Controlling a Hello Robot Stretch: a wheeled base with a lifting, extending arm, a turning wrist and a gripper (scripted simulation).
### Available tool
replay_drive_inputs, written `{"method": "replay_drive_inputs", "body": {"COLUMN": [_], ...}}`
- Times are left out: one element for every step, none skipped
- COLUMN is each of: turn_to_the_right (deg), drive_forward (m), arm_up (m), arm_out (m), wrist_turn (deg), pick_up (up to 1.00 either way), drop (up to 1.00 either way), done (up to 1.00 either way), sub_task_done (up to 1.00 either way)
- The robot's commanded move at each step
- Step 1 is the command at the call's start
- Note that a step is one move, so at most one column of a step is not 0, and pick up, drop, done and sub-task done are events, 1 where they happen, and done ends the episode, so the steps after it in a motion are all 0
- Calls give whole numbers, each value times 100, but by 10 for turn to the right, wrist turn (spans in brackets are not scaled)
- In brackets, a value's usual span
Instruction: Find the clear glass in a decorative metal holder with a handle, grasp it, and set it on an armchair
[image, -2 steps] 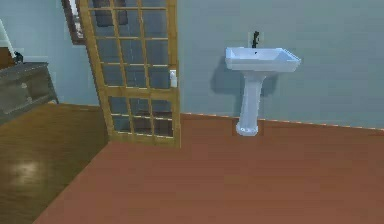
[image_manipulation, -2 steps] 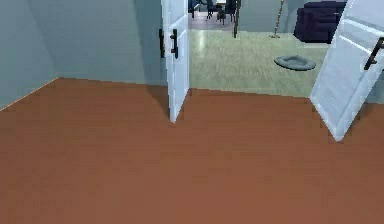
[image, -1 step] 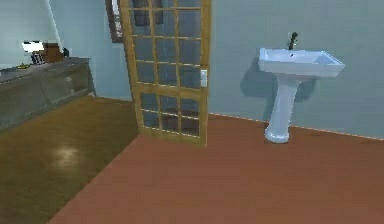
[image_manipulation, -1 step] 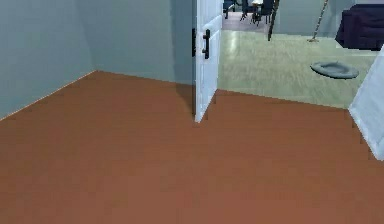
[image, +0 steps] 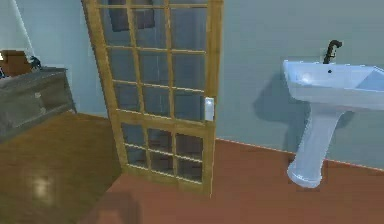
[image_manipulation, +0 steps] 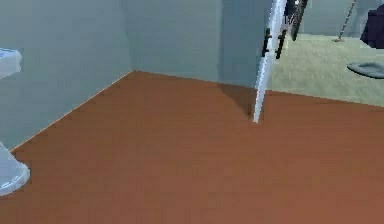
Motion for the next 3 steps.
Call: {"method": "replay_drive_inputs", "body": {"turn_to_the_right": [-450, -240, 0], "drive_forward": [0, 0, 55], "arm_up": [0, 0, 0], "arm_out": [0, 0, 0], "wrist_turn": [0, 0, 0], "pick_up": [0, 0, 0], "drop": [0, 0, 0], "done": [0, 0, 0], "sub_task_done": [0, 0, 0]}}
